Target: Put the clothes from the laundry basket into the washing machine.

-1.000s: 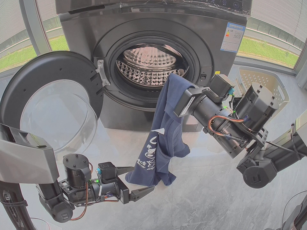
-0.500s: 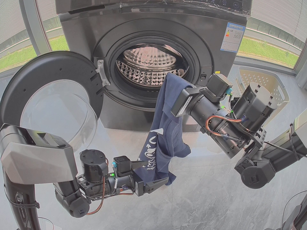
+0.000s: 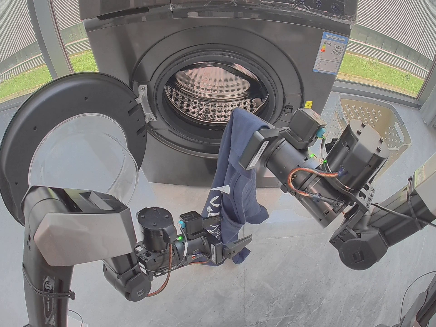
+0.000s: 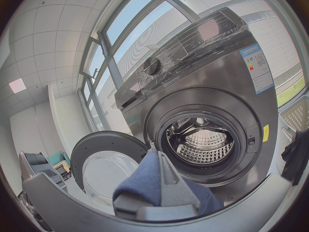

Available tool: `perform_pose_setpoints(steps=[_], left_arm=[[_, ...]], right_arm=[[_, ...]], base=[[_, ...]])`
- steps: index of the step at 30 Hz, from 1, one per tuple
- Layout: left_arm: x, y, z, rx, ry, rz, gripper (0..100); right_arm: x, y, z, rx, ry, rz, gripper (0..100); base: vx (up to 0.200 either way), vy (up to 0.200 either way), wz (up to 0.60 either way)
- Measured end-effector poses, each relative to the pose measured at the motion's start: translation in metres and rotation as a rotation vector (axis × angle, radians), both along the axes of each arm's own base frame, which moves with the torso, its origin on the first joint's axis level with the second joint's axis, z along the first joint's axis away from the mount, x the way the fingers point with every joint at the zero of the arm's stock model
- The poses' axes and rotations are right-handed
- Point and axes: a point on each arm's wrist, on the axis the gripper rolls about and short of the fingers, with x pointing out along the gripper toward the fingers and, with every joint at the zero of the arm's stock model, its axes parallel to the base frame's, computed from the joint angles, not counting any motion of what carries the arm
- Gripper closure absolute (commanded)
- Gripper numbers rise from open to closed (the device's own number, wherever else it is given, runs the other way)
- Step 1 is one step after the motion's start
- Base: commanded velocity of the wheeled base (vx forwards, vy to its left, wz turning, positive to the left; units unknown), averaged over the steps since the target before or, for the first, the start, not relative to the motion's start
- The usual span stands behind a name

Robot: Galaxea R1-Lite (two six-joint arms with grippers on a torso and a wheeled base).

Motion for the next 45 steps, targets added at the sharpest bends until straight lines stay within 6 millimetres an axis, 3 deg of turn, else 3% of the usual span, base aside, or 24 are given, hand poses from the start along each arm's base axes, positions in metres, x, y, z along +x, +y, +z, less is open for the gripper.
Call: perform_pose_setpoints(steps=[8,9,25,33,38,44,45], left_arm=[[0.021,-0.009,-0.007,-0.014,-0.043,0.115,0],[0.024,-0.009,-0.007,-0.015,-0.047,0.13,100],[0.024,-0.006,-0.014,0.003,-0.036,0.165,100],[0.009,0.006,0.006,0.001,-0.038,0.164,100],[-0.012,0.02,0.025,0.005,-0.034,0.16,100],[-0.027,0.035,0.034,0.019,-0.024,0.163,100],[-0.028,0.036,0.035,0.019,-0.023,0.16,0]], right_arm=[[-0.001,0.001,0.0,0.003,-0.003,0.003,100],[-0.001,0.001,0.0,0.002,-0.002,0.004,100],[-0.001,-0.002,-0.003,-0.005,0.006,-0.001,100],[0.003,-0.012,-0.01,-0.025,0.027,-0.031,100],[0.005,-0.022,-0.018,-0.047,0.051,-0.057,100],[0.005,-0.027,-0.022,-0.058,0.065,-0.065,100],[0.004,-0.027,-0.022,-0.058,0.066,-0.063,100]], base=[[0.0,0.0,0.0],[0.0,0.0,0.0],[0.0,0.0,0.0],[0.0,0.0,0.0],[0.0,0.0,0.0],[0.0,0.0,0.0],[0.0,0.0,0.0]])
